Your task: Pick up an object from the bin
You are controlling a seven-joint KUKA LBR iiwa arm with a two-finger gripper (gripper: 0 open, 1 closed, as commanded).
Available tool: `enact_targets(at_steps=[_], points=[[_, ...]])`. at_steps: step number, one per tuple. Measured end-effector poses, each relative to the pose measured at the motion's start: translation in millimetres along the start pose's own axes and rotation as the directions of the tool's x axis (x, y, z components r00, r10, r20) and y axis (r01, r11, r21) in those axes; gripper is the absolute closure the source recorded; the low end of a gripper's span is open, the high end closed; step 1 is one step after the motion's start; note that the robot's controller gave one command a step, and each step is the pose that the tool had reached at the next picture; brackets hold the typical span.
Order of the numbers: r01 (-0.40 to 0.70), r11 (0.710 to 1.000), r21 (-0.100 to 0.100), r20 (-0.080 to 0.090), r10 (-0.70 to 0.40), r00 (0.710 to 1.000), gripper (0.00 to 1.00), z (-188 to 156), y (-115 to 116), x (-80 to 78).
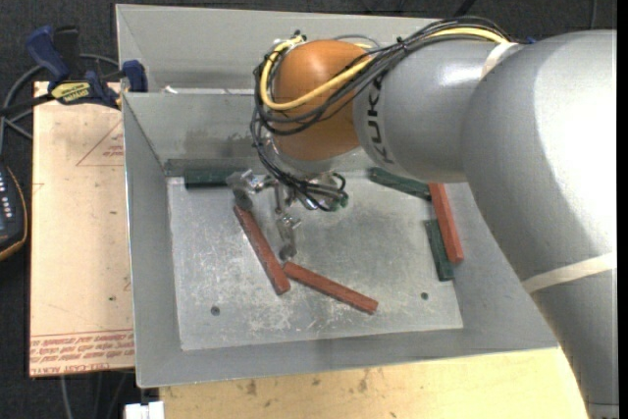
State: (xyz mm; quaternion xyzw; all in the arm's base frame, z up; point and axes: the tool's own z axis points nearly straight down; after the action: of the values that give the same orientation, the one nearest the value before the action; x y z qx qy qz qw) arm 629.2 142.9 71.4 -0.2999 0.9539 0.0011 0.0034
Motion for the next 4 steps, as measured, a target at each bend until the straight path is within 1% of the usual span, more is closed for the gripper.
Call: enact_targets(at_steps=[1,2,3,4], points=[[-0.084,0.996,-0.002,-0.005,0.084,0.996,0.00,0,61,53.1],[-0.254,0.967,0.001,-0.005,0.254,0.967,0.00,-77,66,131.0],[-0.153,0.988,0.005,0.005,0.153,0.988,0.00,-2,11,162.8],[-0.147,0.989,0.001,-0.006,0.147,0.989,1.00,-2,15,163.9]])
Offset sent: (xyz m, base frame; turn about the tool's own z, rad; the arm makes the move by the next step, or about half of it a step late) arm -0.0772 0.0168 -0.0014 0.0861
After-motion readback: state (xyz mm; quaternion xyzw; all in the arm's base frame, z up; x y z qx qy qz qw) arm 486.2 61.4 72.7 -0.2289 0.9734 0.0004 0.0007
